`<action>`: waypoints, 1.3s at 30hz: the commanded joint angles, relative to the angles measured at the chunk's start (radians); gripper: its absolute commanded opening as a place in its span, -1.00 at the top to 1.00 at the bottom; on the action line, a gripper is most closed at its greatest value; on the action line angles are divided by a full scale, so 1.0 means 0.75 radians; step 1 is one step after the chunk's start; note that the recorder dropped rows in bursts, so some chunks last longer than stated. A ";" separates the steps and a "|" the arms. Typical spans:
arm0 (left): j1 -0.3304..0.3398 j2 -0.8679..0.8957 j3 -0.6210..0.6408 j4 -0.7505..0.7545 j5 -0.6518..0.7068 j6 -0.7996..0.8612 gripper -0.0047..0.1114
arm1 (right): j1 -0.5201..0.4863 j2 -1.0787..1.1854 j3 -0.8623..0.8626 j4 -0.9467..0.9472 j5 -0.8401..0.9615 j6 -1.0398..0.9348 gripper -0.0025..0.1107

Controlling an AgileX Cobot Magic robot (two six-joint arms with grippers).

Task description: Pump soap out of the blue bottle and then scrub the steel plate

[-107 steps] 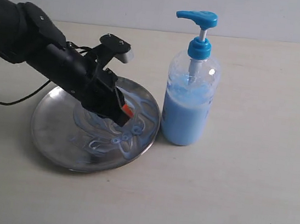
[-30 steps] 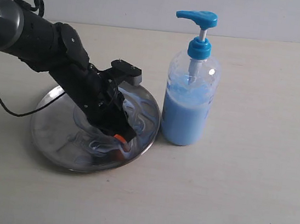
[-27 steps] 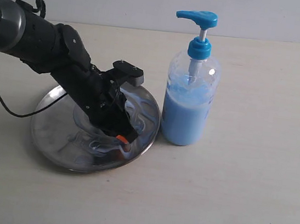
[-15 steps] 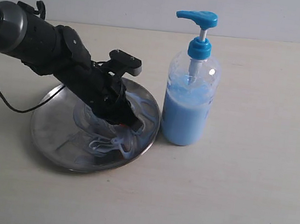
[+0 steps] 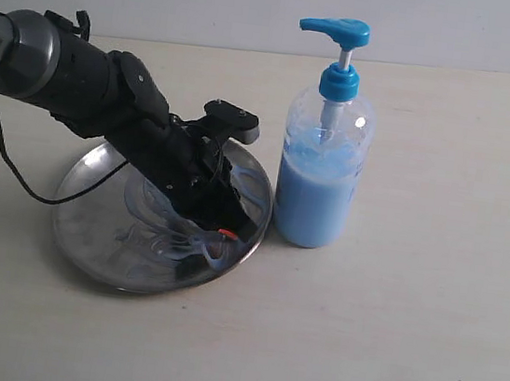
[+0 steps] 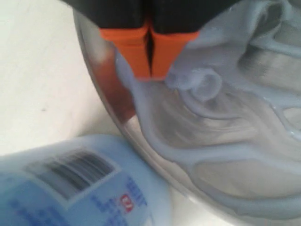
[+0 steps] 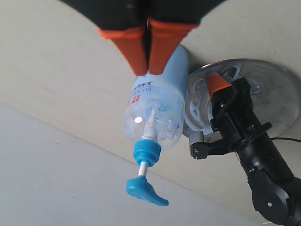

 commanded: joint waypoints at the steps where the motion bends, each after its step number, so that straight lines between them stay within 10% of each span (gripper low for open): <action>1: -0.005 -0.002 0.000 0.049 0.000 0.002 0.92 | 0.001 -0.009 0.010 -0.009 -0.029 -0.002 0.96; 17: 0.003 -0.002 0.000 0.441 0.003 -0.387 0.92 | 0.001 -0.009 0.010 -0.009 -0.029 -0.002 0.96; 31: -0.001 -0.002 0.000 0.164 0.054 -0.249 0.92 | 0.001 -0.009 0.010 -0.007 -0.037 -0.002 0.96; 39: 0.002 -0.002 0.000 0.134 -0.231 -0.222 0.92 | 0.001 -0.009 0.010 -0.007 -0.037 0.001 0.96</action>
